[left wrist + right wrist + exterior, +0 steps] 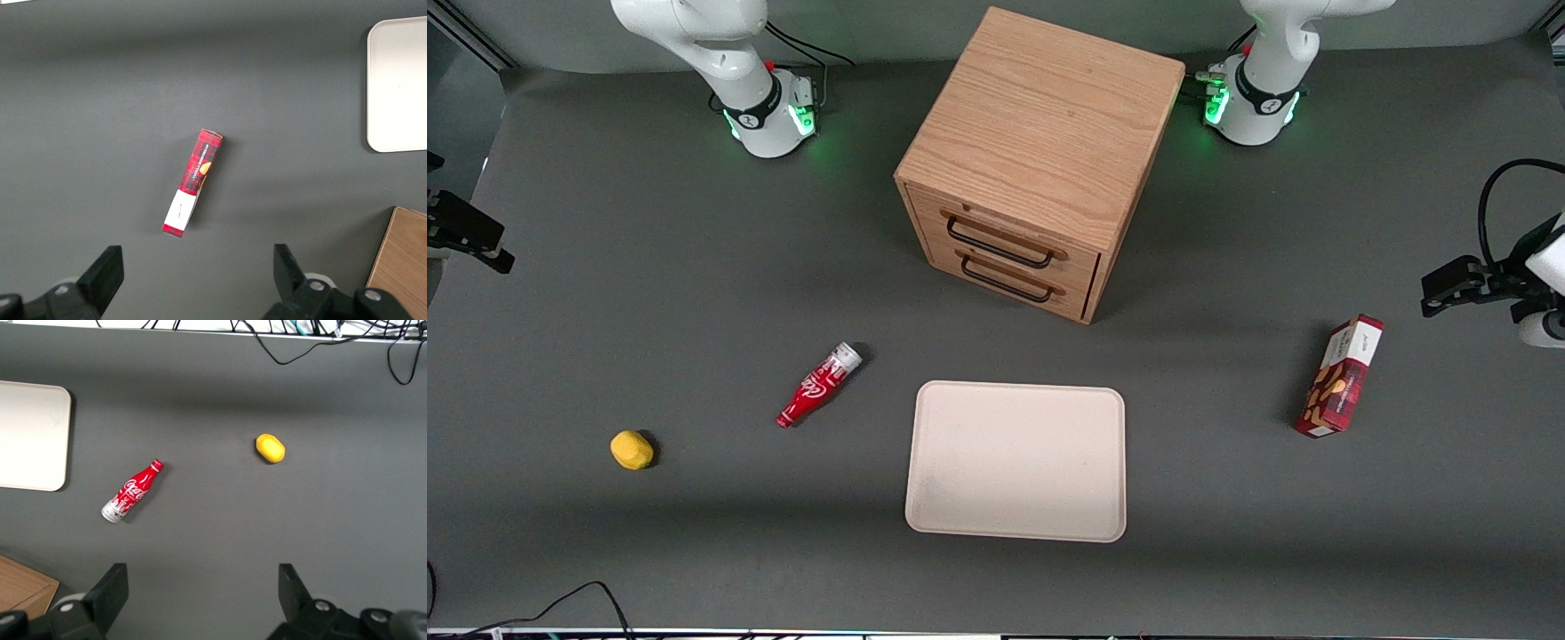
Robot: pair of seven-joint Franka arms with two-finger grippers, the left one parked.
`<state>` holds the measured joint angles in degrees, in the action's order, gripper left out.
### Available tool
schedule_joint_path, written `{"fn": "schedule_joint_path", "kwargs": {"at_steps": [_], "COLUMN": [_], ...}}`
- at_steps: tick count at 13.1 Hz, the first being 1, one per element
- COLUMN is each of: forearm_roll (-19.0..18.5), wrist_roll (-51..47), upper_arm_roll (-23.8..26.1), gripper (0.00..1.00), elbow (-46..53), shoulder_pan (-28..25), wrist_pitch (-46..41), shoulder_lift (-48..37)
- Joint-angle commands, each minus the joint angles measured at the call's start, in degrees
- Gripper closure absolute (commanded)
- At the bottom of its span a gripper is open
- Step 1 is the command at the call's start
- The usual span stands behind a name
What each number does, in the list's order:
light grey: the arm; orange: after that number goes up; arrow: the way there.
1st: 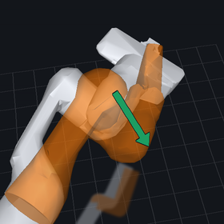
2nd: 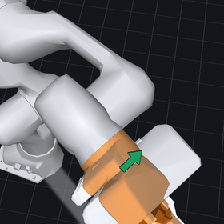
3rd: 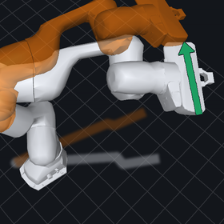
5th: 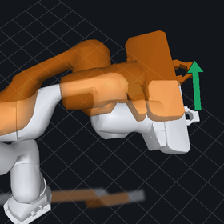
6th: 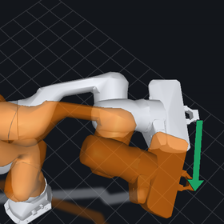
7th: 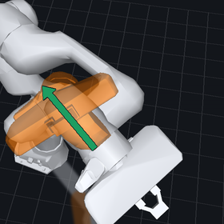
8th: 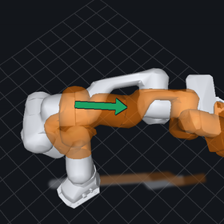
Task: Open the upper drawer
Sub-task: 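Move the right gripper from rest toward the wooden cabinet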
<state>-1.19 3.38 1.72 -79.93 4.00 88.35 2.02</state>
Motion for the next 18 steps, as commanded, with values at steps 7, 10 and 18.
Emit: {"fn": "schedule_joint_path", "kwargs": {"at_steps": [7, 10, 18], "forearm_roll": [1.7, 8.6, 10.7], "wrist_roll": [0.4, 0.3, 1.2], "upper_arm_roll": [10.1, 15.3, 26.8], "gripper": [0.0, 0.0, 0.0], "elbow": [1.5, 1.4, 1.3], "shoulder_pan": [-0.7, -0.7, -5.6], "wrist_pitch": [-7.6, -11.1, -6.7], "shoulder_lift": [0.9, 2.8, 12.3]}}
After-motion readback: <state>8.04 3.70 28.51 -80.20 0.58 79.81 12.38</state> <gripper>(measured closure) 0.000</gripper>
